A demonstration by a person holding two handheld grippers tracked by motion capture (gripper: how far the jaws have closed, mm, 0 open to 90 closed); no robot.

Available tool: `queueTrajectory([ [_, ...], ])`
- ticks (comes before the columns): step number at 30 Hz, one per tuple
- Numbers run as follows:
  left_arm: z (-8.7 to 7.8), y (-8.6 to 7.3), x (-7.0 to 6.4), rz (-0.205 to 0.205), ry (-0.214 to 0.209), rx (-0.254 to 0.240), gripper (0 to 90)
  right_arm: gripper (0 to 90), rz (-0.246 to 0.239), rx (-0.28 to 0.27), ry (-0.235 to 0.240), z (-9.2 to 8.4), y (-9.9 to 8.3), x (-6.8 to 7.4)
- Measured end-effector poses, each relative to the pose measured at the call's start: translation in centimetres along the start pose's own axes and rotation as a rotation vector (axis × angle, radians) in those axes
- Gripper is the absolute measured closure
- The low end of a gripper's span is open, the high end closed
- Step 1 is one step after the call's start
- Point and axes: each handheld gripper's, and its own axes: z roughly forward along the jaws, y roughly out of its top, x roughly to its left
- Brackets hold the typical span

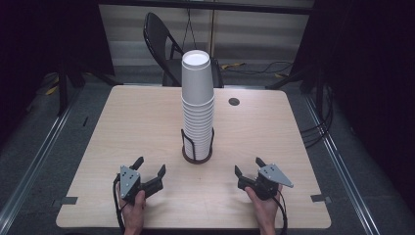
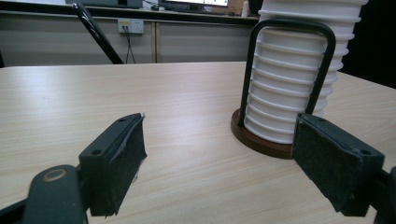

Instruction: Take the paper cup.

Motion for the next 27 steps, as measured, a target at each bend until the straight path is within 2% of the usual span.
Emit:
queueTrajectory([
  [5,0.0,0.0,0.0,0.001,0.004,-0.001,17.1,16.5,-0.016,-0.015,0.017,0.0,0.7,0.5],
  [7,0.0,0.0,0.0,-0.003,0.006,-0.004,17.1,19.6,-0.023,-0.032,0.055,0.0,1.4,1.0],
  [12,-0.1,0.0,0.1,-0.007,0.001,-0.008,17.1,22.0,-0.018,-0.045,0.085,0.3,2.2,1.6],
  [13,-0.1,0.0,0.1,-0.006,-0.001,-0.009,17.1,26.2,-0.024,-0.044,0.089,0.4,2.6,1.9],
  [15,-0.1,0.0,0.1,-0.003,-0.001,-0.007,17.1,27.0,-0.026,-0.046,0.095,0.4,2.8,2.1],
  [17,0.0,0.0,0.0,0.000,-0.002,0.000,17.0,24.7,-0.023,-0.056,0.132,0.3,3.5,2.3],
  [20,0.0,0.0,0.0,0.001,-0.002,0.000,17.1,23.9,-0.009,-0.060,0.132,0.4,3.8,2.3],
  [21,0.0,0.0,0.0,0.001,-0.002,-0.002,17.0,25.4,-0.004,-0.080,0.147,0.4,4.2,2.3],
  [25,0.0,0.0,0.0,0.002,-0.003,-0.001,16.9,24.9,0.009,-0.074,0.168,0.5,4.8,2.2],
  [27,0.0,0.0,0.0,0.003,-0.002,0.000,16.9,24.9,0.001,-0.079,0.163,0.5,4.9,2.2],
])
